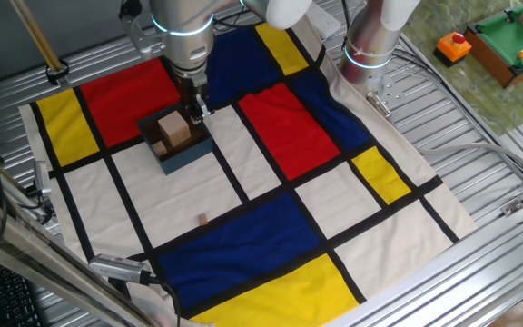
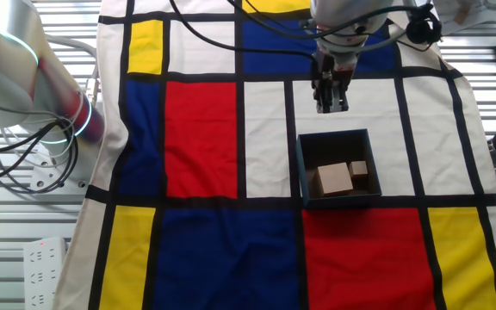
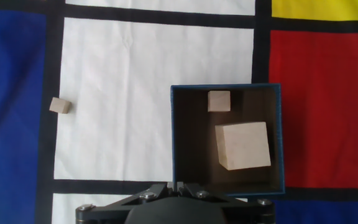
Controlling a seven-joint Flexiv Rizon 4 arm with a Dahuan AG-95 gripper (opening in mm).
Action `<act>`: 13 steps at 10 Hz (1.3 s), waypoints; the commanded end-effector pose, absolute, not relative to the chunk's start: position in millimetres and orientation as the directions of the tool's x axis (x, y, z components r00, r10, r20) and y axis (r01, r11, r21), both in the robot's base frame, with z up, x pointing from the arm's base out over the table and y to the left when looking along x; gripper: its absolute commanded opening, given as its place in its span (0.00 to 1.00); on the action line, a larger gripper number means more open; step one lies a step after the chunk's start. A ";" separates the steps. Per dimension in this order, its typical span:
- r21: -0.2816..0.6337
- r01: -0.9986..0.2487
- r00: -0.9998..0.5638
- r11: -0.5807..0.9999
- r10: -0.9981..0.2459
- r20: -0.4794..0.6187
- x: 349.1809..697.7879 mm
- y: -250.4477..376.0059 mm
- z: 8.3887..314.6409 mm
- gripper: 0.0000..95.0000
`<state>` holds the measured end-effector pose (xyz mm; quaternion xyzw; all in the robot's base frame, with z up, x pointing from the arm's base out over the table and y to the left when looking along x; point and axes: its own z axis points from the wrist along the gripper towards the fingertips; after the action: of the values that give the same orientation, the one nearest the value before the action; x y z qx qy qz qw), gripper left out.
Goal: Take everything out of the gift box
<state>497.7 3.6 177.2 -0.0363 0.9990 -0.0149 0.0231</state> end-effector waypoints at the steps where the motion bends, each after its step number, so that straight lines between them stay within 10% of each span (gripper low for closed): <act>1: -0.024 -0.069 -0.996 0.997 -0.070 -0.049 497.0 3.3 177.0 0.00; 13: -0.031 -0.067 -0.997 0.997 -0.069 -0.040 497.0 3.2 176.2 0.00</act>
<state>497.7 3.4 175.8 -0.0343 0.9991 -0.0147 0.0202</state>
